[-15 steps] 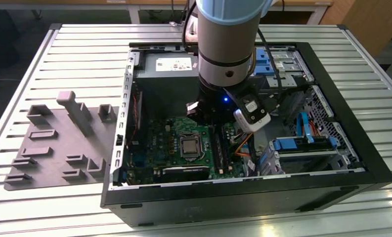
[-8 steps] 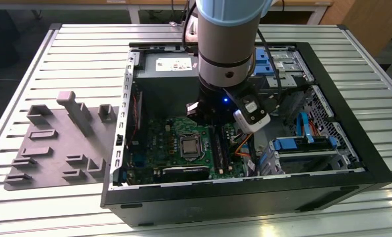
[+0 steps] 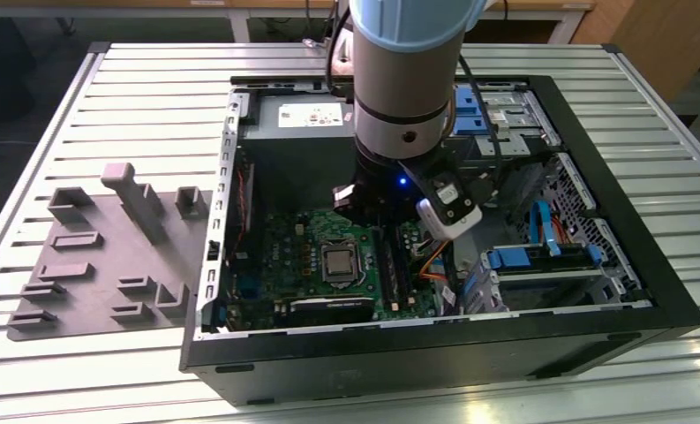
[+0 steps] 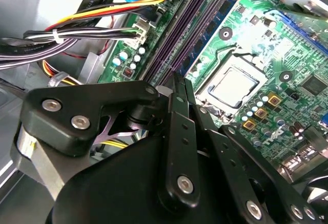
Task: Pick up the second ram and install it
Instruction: 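Insert the second ram into the second slot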
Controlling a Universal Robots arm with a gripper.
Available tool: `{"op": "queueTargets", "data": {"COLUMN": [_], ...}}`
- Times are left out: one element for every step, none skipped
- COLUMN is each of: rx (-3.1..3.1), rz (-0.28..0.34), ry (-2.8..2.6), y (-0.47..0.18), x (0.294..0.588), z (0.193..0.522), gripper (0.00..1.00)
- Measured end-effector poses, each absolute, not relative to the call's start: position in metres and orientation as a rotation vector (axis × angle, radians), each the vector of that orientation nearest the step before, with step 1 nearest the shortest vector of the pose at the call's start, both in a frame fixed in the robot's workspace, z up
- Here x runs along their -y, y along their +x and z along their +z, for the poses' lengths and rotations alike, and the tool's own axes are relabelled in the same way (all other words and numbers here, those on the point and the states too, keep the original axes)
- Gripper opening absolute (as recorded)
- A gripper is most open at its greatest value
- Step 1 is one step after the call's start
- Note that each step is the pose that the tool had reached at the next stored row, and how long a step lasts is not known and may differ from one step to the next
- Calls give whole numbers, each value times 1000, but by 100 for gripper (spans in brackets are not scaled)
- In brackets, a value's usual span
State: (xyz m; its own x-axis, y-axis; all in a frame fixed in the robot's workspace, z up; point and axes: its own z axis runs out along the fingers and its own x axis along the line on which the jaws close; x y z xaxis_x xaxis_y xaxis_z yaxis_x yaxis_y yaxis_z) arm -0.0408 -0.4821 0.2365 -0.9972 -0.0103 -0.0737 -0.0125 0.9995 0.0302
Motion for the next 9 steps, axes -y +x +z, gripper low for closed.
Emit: {"op": "queueTargets", "data": {"rx": [-3068, -3068, -3068, -3068, -3068, -3068, -3068, -3068, -3068], "rz": [47, 47, 47, 47, 47, 47, 47, 47, 46], "ry": [-17, -17, -17, -17, -17, -17, -17, -17, -17], "y": [-41, -41, -41, -41, -41, -41, -41, -41, -41], "x": [482, 482, 482, 482, 482, 482, 482, 482, 482], "z": [236, 236, 236, 236, 236, 236, 236, 236, 236], "gripper": [12, 12, 12, 12, 12, 12, 12, 12, 12]}}
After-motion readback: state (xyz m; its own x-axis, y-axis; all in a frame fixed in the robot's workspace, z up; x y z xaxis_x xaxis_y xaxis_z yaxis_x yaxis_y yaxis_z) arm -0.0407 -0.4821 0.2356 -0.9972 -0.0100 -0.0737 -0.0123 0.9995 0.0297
